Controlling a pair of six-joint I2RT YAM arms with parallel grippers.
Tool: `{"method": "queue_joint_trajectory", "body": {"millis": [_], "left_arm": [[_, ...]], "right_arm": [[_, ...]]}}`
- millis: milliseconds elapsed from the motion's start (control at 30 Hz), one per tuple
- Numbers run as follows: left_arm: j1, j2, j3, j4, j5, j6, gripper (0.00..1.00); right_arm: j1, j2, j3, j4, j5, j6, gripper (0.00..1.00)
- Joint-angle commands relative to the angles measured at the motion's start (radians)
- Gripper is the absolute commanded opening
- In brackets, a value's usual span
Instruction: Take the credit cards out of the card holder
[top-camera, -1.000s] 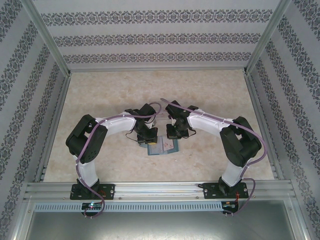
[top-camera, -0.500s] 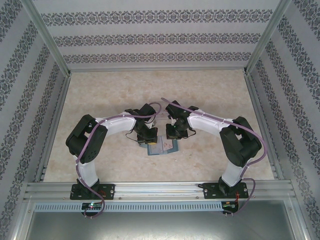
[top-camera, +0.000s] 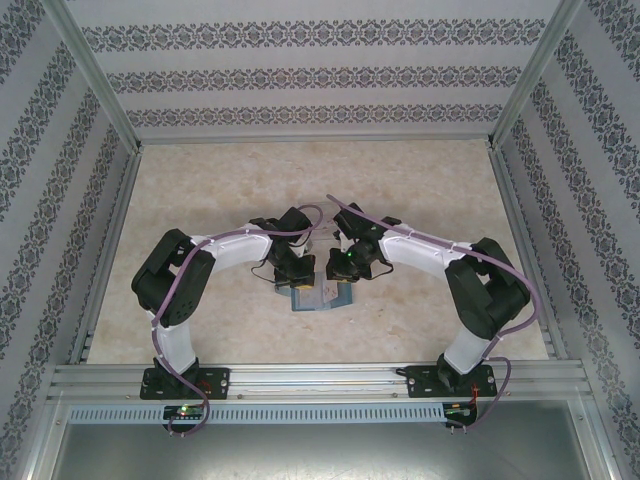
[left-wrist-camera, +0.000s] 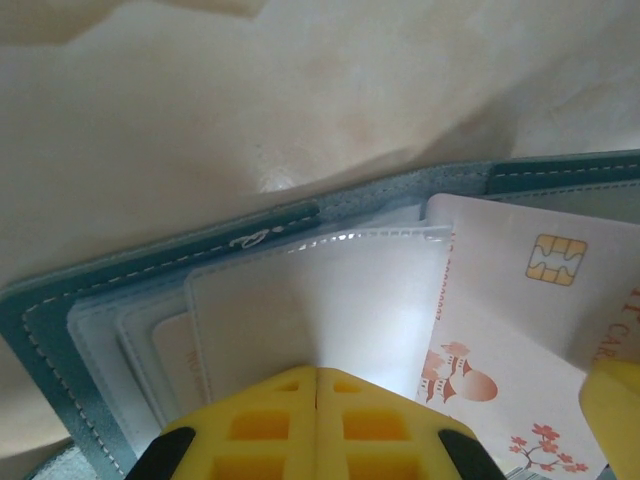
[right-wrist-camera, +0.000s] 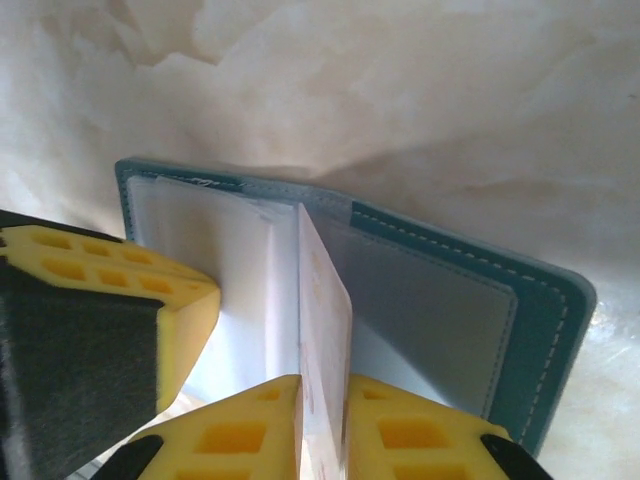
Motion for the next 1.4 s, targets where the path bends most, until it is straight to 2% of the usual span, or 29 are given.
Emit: {"method": "queue_joint_trajectory", "body": {"millis": [0, 400, 733, 1367], "left_arm": [[-0.01, 0.017, -0.017, -0.015, -0.02, -0.006, 0.0], [-0.01, 0.012, -0.024, -0.014, -0.022, -0.006, 0.0], [-0.009, -0.005, -0.021, -0.016, -0.031, -0.008, 0.0], [0.0, -0.08, 0.02, -0.046, -0.051, 0.001, 0.01]], "right_arm": [[0.006, -0.03, -0.021, 0.01, -0.026, 0.025, 0.18], [0.012, -0.022, -0.021, -0.001, -0.032, 0.023, 0.16], [0.013, -0.033, -0.015, -0.016, -0.012, 0.023, 0.09], [0.003, -0.112, 0.01, -0.079, 0.026, -0.022, 0.08]]}}
